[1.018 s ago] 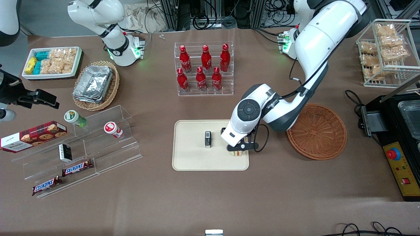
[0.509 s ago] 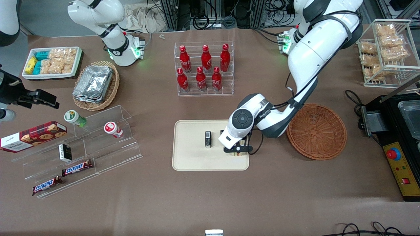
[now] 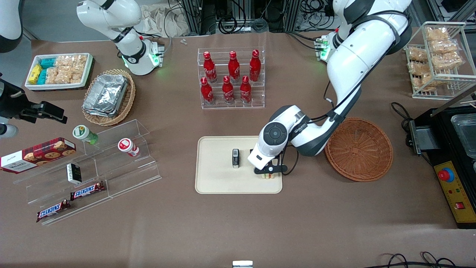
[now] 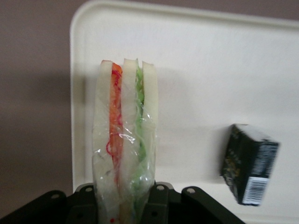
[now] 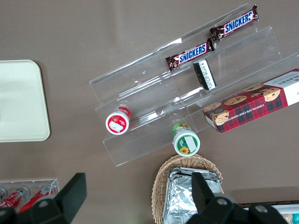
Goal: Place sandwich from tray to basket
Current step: 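Lift the sandwich and carry it toward the wicker basket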
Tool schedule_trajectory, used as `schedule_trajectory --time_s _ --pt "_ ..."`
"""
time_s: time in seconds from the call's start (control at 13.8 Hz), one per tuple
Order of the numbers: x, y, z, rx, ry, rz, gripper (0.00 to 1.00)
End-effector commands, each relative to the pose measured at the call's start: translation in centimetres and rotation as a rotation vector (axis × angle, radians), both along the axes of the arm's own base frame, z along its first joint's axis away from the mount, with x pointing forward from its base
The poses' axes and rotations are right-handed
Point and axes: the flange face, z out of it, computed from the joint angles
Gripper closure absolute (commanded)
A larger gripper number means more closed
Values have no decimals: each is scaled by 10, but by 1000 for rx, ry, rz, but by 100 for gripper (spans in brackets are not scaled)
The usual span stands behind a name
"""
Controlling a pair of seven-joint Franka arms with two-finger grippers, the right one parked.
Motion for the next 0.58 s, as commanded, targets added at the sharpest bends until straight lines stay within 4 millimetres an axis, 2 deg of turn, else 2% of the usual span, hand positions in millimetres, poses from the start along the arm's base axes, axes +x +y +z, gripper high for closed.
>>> schedule_trajectory --time_s 0.0,0.15,0.29,0.51 --pt "-4 20 105 -12 -43 83 100" --pt "-2 44 156 -31 -68 140 100" --pt "6 77 190 -45 -78 215 100" --pt "20 138 221 -67 -37 385 100"
